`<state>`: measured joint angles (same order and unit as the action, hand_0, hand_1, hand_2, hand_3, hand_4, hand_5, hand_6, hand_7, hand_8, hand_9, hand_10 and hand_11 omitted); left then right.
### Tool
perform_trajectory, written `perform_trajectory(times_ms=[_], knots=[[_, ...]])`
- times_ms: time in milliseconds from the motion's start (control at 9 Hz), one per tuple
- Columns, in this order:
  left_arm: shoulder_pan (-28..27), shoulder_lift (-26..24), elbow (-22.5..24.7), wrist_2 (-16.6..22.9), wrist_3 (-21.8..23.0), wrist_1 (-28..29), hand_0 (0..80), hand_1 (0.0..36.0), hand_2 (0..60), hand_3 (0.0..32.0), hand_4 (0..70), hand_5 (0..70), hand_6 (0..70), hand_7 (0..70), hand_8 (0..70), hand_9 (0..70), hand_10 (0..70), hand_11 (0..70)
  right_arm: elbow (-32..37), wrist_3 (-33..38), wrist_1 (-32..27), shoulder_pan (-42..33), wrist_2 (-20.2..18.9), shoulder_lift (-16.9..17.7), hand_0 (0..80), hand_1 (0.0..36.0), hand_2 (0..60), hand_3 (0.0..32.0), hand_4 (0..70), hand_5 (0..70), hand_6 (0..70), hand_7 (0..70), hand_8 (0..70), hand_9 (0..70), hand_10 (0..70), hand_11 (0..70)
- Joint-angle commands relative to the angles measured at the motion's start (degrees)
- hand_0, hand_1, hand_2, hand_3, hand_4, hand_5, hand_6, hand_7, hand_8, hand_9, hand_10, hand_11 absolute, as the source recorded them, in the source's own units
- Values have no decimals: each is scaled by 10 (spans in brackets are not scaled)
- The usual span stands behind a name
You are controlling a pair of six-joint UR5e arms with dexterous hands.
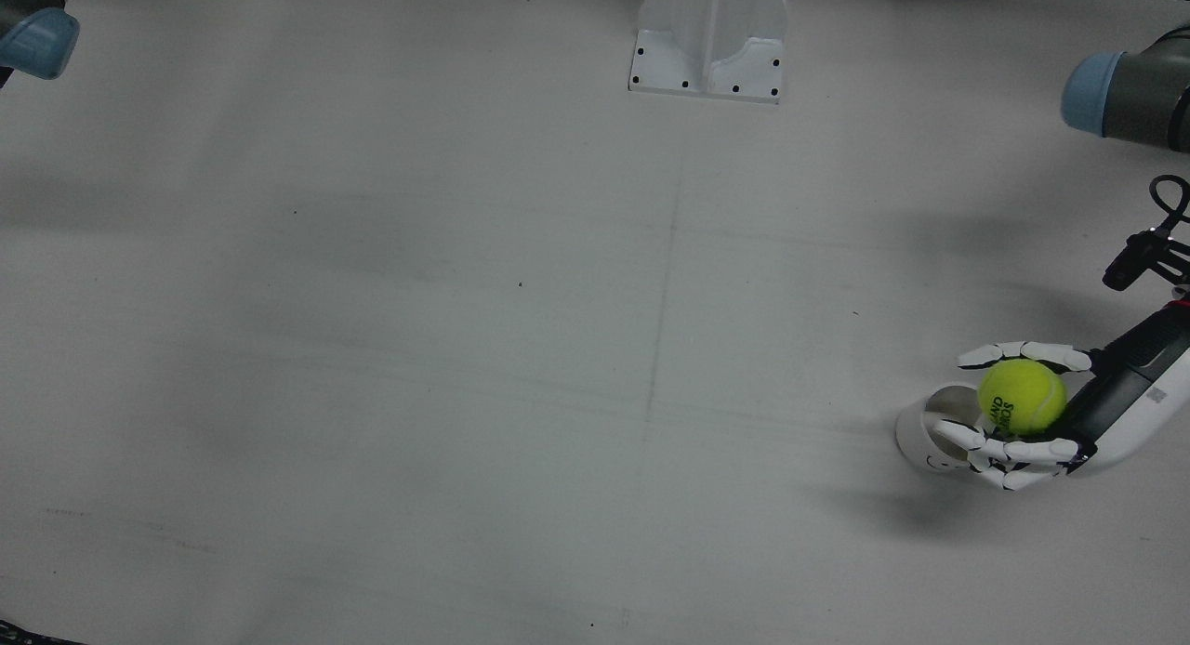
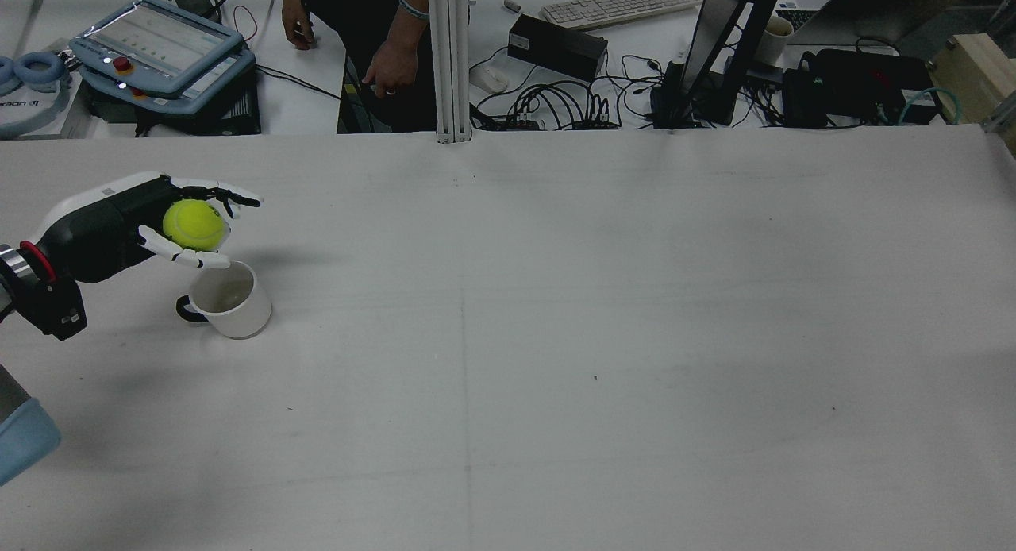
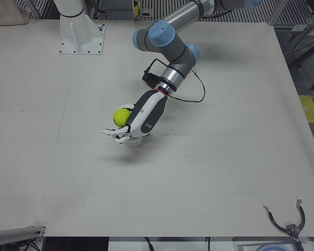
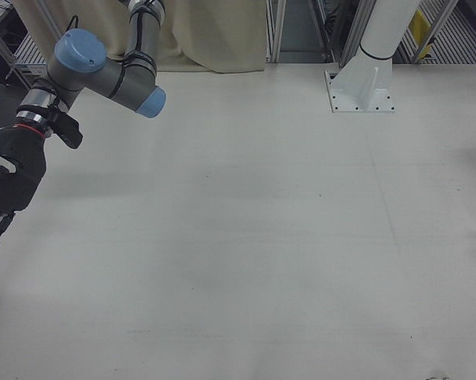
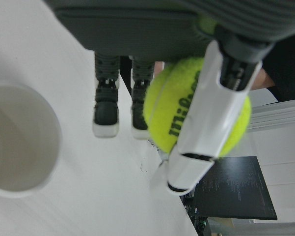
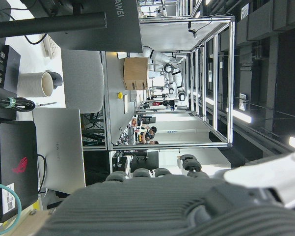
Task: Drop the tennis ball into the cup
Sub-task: 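Open the left hand fingers to release the ball into the mug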
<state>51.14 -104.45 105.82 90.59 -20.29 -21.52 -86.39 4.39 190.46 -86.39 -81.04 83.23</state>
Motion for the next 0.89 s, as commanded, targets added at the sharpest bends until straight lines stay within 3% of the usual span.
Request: perform_trajectory(times_ms=[0,222,556,667,778], knots=[[2,4,6,0,3,14,800,360,553,0,175,126,53,35,44,71,47,110,0,0,0,0,0,1,0,0,0,0,0,0,0,0,0,0,0,0],[2,12,8,-1,3,20,800,360,578,0,134,122,41,0,23,42,12,60,0,0,0,0,0,1,0,0,0,0,0,0,0,0,0,0,0,0],[4,12,14,0,3,23,800,360,600,0,125,118,39,0,5,18,15,64,0,1,0,0,0,0,0,0,0,0,0,0,0,0,0,0,0,0],[18,11,35,4,5,17,797,360,600,0,127,117,38,0,0,8,19,69,0,0,0,0,0,0,0,0,0,0,0,0,0,0,0,0,0,0],[98,8,40,9,4,11,738,360,600,0,108,109,31,0,0,0,18,66,0,0,0,0,0,1,0,0,0,0,0,0,0,0,0,0,0,0]])
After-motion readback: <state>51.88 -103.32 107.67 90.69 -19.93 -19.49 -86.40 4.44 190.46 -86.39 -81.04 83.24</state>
